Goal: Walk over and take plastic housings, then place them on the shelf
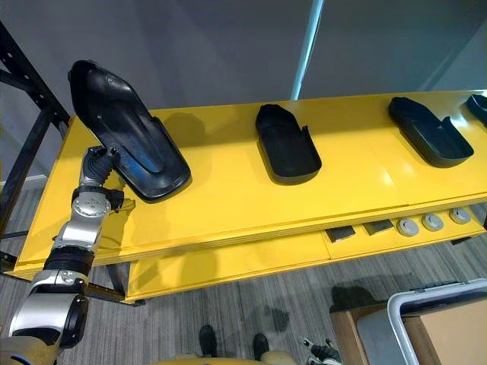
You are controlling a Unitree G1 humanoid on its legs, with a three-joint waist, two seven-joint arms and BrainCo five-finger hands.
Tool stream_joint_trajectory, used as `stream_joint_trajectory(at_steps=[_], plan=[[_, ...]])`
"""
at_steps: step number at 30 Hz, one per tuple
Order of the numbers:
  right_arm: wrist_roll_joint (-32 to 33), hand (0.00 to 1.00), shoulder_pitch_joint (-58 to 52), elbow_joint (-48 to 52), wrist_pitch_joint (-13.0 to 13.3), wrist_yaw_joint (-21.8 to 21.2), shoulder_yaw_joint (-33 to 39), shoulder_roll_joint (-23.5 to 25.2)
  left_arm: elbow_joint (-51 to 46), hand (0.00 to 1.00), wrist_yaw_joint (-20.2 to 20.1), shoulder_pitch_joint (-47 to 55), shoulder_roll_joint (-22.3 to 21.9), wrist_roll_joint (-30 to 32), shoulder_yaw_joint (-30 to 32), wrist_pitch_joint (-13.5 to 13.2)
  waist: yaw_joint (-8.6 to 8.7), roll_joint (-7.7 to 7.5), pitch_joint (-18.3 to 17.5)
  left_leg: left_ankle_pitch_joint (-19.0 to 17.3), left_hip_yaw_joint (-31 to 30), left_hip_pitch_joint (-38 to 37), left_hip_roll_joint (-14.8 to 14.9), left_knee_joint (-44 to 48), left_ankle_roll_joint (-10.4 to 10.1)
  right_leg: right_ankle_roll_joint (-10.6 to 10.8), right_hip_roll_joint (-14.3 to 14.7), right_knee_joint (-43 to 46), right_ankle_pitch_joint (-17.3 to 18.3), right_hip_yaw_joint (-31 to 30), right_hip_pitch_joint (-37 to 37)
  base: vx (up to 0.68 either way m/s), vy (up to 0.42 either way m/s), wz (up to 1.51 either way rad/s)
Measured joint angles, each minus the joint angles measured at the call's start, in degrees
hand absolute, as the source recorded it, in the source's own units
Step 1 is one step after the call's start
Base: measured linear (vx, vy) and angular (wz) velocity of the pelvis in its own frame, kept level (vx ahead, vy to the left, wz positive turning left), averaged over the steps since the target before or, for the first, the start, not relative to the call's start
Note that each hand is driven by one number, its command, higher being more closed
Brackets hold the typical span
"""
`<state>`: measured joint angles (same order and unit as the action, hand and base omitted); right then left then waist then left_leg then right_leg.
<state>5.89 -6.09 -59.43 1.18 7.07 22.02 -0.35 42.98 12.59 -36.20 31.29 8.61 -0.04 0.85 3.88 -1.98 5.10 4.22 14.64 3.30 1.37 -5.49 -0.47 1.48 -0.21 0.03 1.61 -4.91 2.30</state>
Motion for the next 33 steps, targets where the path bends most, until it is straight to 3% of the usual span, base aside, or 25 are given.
stream_joint_trajectory(at_steps=[3, 12, 21, 27, 33], plan=[[0.0, 0.0, 0.0, -0.1, 0.0, -0.5, 0.0, 0.3, 1.8, 0.0, -1.0, -1.7, 1.0, 0.1, -0.6, 0.0, 0.19, -0.63, 0.5, 0.1, 0.3, 0.0, 0.0, 0.0, 0.2, 0.0, 0.0, 0.0, 0.0, -0.2, 0.0, 0.04, 0.0, -0.04], [0.1, 0.0, 0.1, -0.3, 0.3, -1.1, 0.1, 0.3, 4.8, 0.0, -1.0, -5.1, 1.1, 1.1, -2.1, 0.0, 0.33, -0.61, 0.5, 0.1, 0.5, -0.1, -0.3, 0.0, 0.3, -0.1, 0.1, -0.1, -0.1, -0.4, -0.1, 0.03, 0.0, -0.01], [0.2, 0.0, 0.0, -0.5, 0.5, -1.0, 0.1, 0.2, 2.1, 0.0, 2.3, -5.2, 0.2, 1.0, -1.5, -0.1, 0.38, -0.53, 0.5, 0.1, 0.3, -0.2, -0.3, 0.0, 0.3, -0.2, 0.0, -0.1, -0.2, -0.2, -0.1, 0.0, 0.0, 0.0], [0.3, 0.0, 0.1, -0.6, 0.8, -0.8, -0.1, 0.1, -18.5, 0.0, 8.1, 1.7, -4.8, 1.0, 1.2, -0.3, 0.02, -0.44, 0.6, 0.1, -0.2, -0.1, -0.2, 0.0, 0.3, -0.2, -0.2, -0.2, -0.2, 0.0, -0.3, 0.0, 0.0, 0.04], [0.4, 0.0, -0.3, -1.1, 0.9, -0.3, 0.1, -0.1, -47.1, 0.0, 11.3, 16.6, -16.5, 3.8, 2.3, -2.5, -0.97, -0.33, 0.7, 0.1, -0.4, 0.5, -0.2, 0.0, 0.3, -0.2, -0.3, -0.1, -0.2, -0.1, -0.2, 0.0, 0.0, 0.0]])
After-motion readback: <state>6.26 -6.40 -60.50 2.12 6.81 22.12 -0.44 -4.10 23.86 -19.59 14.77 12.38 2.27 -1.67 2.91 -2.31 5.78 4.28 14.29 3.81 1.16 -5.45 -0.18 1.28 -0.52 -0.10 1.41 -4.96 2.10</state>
